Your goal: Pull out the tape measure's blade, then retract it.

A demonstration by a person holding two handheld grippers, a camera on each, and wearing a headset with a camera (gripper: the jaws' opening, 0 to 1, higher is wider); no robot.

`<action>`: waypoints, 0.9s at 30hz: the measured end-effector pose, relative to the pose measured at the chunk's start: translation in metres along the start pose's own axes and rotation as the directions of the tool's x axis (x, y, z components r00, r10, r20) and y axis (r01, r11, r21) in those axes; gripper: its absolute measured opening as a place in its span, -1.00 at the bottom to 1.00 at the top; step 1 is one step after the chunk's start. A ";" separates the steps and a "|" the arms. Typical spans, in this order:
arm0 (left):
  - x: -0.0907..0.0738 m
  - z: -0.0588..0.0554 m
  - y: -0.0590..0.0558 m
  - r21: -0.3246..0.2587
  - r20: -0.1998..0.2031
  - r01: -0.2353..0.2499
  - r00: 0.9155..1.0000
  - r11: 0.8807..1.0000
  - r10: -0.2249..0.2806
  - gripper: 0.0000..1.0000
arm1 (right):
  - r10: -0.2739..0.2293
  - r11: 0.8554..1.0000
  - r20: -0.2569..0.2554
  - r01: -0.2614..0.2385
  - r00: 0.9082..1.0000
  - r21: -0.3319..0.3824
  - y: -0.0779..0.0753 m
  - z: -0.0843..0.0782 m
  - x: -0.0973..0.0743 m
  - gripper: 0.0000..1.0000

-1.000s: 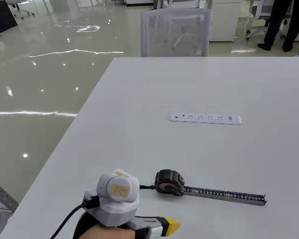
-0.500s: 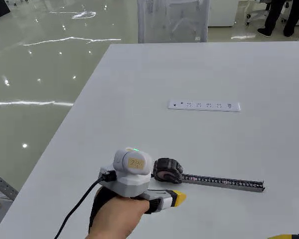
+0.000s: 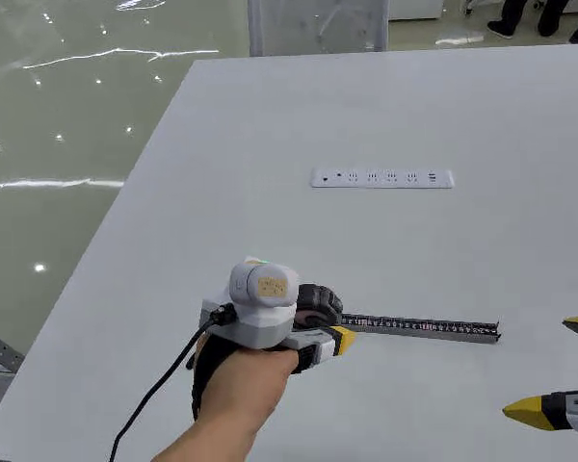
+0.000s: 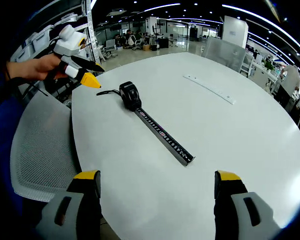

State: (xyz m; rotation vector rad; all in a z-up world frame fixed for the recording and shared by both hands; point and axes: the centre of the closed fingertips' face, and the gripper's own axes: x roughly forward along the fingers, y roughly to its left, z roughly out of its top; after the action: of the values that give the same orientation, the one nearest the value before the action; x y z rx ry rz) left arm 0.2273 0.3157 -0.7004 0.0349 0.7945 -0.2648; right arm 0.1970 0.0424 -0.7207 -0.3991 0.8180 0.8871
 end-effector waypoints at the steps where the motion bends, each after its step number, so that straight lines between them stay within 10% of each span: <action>1: 0.002 0.002 0.001 -0.010 0.008 -0.003 1.000 1.000 0.003 0.78 | 0.010 1.000 -0.009 -0.010 1.000 -0.009 -0.002 -0.001 0.002 0.80; 27: 0.057 0.003 0.013 -0.076 -0.012 -0.062 0.998 0.995 0.062 0.69 | 0.101 0.970 -0.185 -0.138 0.978 -0.199 -0.045 -0.020 0.048 0.59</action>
State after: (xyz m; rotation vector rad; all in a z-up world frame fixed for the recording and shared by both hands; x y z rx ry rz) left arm 0.2705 0.3153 -0.7394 -0.0113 0.8113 -0.1755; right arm 0.2415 0.0287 -0.7710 -0.6250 0.9187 1.0671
